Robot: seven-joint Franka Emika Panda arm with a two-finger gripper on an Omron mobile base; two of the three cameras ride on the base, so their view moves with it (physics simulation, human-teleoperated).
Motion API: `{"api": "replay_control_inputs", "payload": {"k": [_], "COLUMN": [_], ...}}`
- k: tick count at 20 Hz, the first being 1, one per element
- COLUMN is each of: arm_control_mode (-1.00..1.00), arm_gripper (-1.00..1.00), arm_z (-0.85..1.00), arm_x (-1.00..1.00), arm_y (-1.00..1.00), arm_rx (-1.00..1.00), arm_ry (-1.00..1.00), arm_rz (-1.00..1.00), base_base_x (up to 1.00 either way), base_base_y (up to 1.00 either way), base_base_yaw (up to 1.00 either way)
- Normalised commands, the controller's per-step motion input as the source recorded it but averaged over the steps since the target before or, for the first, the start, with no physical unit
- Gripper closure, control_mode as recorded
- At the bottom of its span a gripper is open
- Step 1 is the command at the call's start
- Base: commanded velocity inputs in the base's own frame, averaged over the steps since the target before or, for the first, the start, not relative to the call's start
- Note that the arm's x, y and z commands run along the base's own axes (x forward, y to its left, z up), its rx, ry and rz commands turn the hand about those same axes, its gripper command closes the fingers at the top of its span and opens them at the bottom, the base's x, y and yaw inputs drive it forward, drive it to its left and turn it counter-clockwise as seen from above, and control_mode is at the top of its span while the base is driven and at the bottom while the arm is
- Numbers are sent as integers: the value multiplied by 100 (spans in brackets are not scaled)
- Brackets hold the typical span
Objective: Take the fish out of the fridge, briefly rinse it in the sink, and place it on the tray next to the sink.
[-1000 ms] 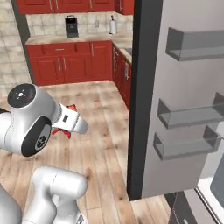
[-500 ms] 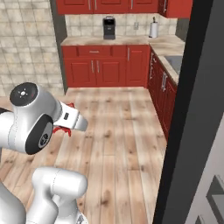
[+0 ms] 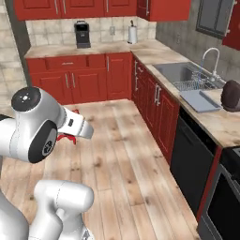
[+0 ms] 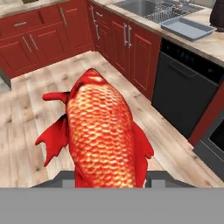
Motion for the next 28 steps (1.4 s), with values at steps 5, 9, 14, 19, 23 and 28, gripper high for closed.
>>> {"api": "replay_control_inputs", "payload": {"k": [5,9,14,19,23,28], "arm_control_mode": [100,100,100,100,100,100], "arm_gripper": [100,100,100,100,100,100], "arm_z": [0,0,0,0,0,0], "arm_x": [0,0,0,0,0,0], "arm_y": [0,0,0,0,0,0], "arm_rx": [0,0,0,0,0,0], "arm_ry": [0,0,0,0,0,0], "arm_rz": [0,0,0,0,0,0], "base_base_x": [100,100,100,100,100,100], "base_base_y": [98,100,100,100,100,100], "base_base_yaw": [-51,-52,-52,-57,-62,-64]}}
